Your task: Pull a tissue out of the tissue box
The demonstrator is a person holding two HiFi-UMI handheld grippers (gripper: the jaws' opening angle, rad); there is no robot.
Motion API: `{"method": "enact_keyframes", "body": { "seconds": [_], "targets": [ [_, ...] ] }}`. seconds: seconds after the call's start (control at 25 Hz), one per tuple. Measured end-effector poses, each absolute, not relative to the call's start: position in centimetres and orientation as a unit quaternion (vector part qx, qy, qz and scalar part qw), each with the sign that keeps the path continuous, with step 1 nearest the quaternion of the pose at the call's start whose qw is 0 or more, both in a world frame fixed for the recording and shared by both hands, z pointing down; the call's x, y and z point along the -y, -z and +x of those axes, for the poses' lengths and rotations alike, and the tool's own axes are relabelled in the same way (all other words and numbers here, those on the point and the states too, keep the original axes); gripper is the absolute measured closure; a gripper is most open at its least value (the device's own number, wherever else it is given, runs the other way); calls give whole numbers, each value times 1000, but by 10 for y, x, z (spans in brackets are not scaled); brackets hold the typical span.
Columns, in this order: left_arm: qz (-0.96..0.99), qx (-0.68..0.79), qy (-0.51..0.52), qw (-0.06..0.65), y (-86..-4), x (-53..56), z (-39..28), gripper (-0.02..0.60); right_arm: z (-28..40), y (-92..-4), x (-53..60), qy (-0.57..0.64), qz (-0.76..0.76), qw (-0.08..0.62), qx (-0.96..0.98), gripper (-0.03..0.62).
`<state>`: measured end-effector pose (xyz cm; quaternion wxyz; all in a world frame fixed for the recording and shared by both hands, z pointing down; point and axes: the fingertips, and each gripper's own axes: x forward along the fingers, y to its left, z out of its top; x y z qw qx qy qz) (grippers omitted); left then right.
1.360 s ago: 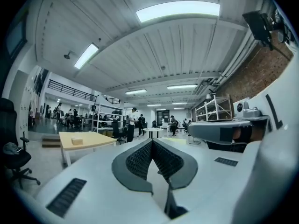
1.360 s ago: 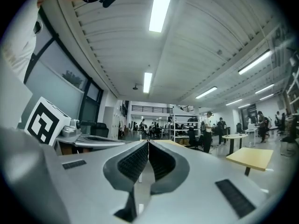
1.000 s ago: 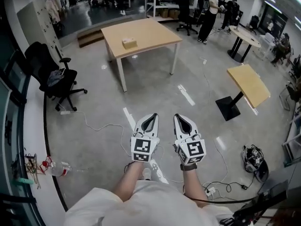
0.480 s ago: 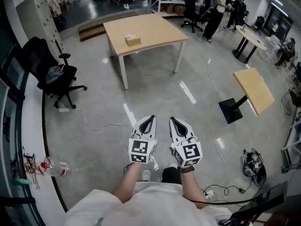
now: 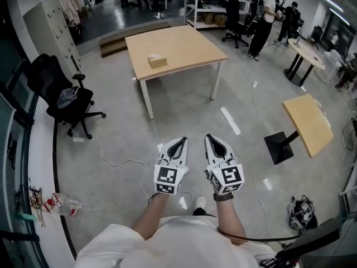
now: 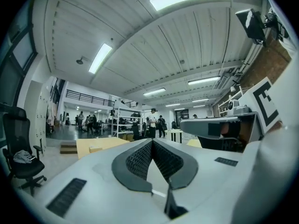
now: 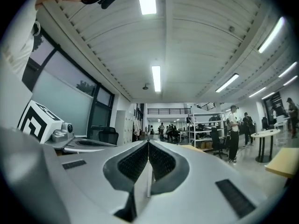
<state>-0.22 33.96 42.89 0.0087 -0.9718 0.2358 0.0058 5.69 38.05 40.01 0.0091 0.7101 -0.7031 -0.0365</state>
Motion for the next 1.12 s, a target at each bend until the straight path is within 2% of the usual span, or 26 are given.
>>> {"method": "enact_keyframes", "body": {
  "seconds": [0.28,0.44,0.72,0.96,1.12],
  "targets": [
    [-960,-277,-21,25,-414,-308,60,581,119,-391,-343,48,666,10,744,590],
    [-937,-348,-26,33,-411,-290,59,581,135,-401,-323,32,644,10,764,591],
    [-921,-387,-41,3,-430,-257,47,581,132,-436,-279,-8,597,15,802,591],
    [-922,-387,-15,-5,-456,-184,81,581,146,-459,-209,-24,584,30,811,591],
    [-920,-391,-30,-9,-447,-117,106,581,172,-446,-142,-1,590,41,807,591]
  ]
}}
